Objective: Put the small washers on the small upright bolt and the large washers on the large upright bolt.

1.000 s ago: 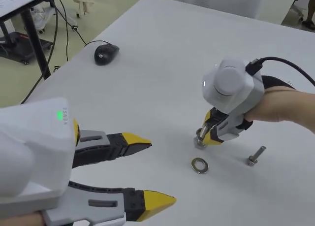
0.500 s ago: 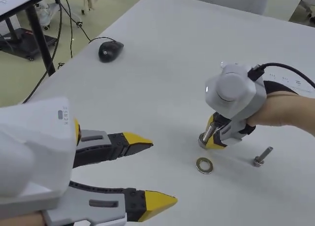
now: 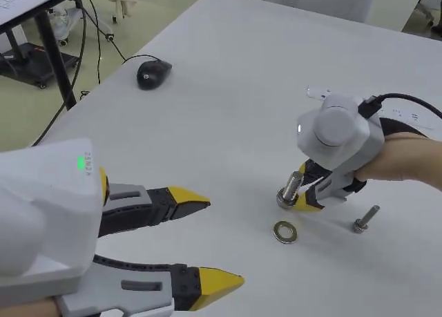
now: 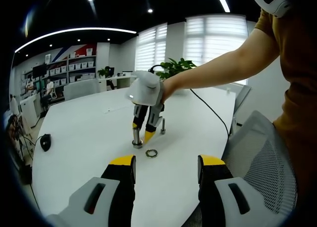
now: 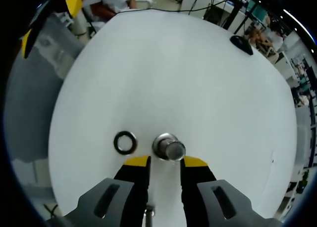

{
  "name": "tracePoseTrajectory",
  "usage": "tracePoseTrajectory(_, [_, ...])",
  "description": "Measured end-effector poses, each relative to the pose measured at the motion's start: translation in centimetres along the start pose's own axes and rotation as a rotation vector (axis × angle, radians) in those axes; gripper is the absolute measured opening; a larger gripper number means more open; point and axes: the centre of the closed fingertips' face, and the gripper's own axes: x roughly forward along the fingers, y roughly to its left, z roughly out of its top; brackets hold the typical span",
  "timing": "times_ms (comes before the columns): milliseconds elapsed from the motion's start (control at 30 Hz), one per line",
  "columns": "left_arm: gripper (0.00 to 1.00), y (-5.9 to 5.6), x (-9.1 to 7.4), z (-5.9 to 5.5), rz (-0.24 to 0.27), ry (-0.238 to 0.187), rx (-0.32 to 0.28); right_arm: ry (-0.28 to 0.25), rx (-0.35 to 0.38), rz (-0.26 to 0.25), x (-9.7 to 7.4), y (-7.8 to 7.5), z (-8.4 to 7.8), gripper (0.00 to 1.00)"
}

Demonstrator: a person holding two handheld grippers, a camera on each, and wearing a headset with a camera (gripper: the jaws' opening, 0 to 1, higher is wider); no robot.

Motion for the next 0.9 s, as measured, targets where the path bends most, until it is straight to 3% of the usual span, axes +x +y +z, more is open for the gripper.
tracePoseTrajectory(133, [0.49,-0.3,0.1,0.1,-0.006,0.001,0.010,0.002,-0.008,-0.026,-0.9,0.3,-0.6,0.23])
tracePoseTrajectory(333, [0.49,-0.9,0.2,0.5,-0.018,-0.001,0.026,0.010,0.011,-0.020,-1.6,1.4,-1.2,0.23])
tracePoseTrajectory(533, [0.49,-1.3,-0.1,0.6,-0.024,-0.003,0.037,-0.012,0.003,-0.032,-2.1,2.3,-0.5,0.23])
tracePoseTrajectory(900, [0.49,-1.4,-0.9,1.3,-0.017,-0.028,0.054,-0.034,0.019,-0.009,-1.7,3.7,0.8,0.23])
